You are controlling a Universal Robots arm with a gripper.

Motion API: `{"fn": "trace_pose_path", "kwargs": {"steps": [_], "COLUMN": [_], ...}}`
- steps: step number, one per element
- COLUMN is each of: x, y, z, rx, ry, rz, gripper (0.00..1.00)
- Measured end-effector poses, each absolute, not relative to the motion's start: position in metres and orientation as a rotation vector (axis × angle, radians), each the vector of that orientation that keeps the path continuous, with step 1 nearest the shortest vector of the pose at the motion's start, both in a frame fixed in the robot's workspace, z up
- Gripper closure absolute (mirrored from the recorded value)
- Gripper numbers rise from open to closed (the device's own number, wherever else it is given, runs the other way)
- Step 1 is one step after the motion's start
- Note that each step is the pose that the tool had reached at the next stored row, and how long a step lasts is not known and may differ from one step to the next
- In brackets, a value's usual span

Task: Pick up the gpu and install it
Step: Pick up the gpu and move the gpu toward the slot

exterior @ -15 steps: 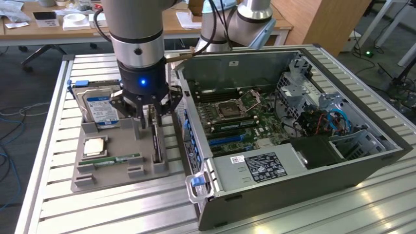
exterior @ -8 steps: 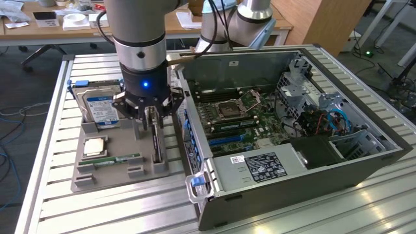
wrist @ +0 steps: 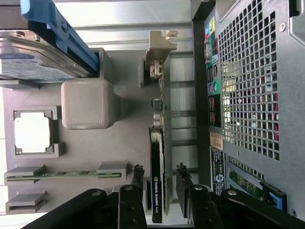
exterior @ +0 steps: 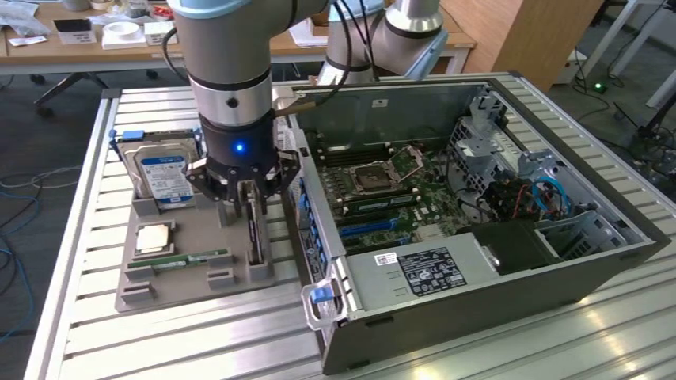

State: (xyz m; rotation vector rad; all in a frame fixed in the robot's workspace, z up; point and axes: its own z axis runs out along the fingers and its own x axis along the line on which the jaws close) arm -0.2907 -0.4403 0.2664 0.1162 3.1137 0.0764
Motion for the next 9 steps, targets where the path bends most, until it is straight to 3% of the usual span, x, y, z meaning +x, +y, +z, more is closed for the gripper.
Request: {"fn": "trace_pose_path", "kwargs": {"steps": [9], "x": [-0.2900], "y": [-0.4398], "z": [0.2587], "rx": [0.116], "ry": [3.114], "rz": [0.076], "gripper": [0.58]}}
